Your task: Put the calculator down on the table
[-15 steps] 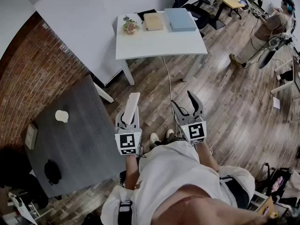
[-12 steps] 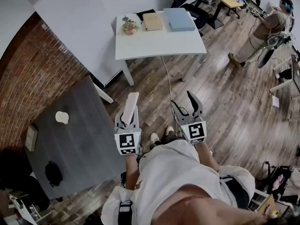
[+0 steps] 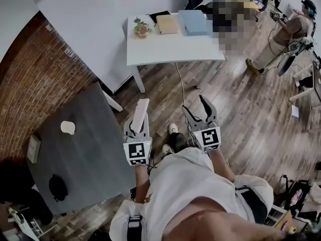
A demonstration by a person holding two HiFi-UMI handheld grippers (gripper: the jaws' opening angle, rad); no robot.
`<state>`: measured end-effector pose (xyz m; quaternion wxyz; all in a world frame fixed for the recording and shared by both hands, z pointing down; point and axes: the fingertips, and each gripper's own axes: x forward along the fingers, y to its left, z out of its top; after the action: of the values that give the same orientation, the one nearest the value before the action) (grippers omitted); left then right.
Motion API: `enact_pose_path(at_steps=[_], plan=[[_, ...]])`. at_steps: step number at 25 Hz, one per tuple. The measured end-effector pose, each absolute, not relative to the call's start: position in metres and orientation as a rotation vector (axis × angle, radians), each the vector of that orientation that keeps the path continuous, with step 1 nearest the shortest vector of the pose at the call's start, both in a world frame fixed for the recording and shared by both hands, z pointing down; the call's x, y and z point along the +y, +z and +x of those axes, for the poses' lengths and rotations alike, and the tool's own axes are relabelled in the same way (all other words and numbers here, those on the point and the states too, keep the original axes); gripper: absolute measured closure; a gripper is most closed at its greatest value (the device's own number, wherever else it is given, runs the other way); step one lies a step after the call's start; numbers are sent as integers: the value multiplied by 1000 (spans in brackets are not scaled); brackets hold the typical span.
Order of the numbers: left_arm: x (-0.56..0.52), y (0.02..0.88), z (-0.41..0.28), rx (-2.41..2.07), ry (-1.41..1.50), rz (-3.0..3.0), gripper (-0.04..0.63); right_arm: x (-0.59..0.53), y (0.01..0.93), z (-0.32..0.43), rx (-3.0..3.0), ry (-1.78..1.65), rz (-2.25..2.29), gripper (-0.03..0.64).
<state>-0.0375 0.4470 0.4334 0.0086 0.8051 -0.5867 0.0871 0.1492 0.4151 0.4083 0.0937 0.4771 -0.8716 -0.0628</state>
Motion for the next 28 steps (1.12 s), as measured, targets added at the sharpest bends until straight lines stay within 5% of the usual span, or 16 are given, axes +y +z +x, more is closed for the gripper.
enact_pose_path(at_steps=[28], plan=[[271,422,-27,-1898,334,2466,525,225,405,155,-2637,-144,1340,324]])
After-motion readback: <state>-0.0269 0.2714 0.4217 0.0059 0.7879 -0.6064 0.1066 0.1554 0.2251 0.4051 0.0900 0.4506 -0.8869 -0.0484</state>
